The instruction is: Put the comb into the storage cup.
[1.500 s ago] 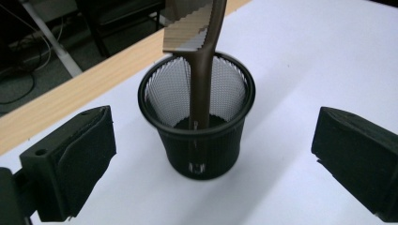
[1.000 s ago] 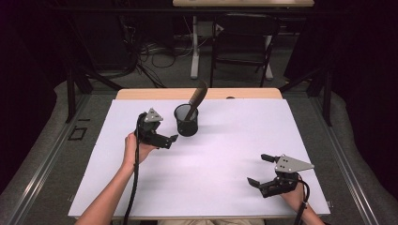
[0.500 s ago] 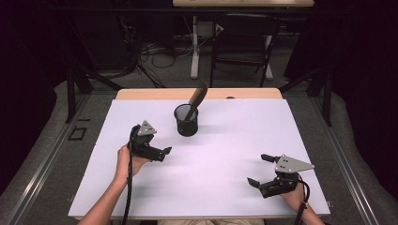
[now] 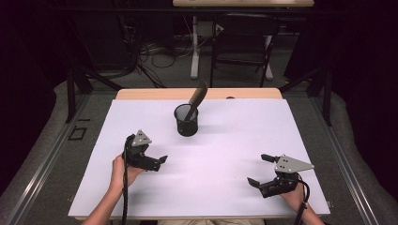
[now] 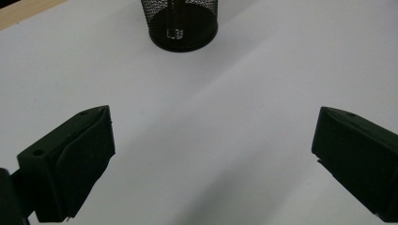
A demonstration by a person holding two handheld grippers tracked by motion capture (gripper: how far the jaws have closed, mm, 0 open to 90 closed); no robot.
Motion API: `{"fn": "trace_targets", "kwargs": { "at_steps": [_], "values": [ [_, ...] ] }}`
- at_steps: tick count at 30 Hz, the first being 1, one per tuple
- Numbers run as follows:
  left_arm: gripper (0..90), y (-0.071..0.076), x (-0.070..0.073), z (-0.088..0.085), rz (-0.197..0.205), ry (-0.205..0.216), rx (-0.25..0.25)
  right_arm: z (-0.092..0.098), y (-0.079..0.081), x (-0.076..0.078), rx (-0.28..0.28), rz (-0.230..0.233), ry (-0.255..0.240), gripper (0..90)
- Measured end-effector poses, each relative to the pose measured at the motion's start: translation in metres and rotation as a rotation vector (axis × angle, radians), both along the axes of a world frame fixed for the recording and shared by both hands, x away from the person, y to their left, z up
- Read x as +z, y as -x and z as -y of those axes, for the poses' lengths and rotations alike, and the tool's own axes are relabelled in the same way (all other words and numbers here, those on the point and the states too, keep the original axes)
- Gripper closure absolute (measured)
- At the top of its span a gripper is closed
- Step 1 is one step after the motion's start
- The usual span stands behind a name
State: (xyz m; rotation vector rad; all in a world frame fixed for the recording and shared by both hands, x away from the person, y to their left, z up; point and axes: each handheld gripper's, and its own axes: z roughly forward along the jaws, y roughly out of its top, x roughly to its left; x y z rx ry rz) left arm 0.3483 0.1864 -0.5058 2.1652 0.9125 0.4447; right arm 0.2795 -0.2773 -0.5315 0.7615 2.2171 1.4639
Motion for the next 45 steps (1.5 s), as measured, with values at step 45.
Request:
{"fn": "trace_targets", "kwargs": {
  "at_steps": [45],
  "values": [
    [0.0, 0.063, -0.021, -0.020, 0.074, 0.030, 0.054, 0.001, 0.001, 0.001, -0.003, 0.002, -0.002, 0.3]
  ]
}}
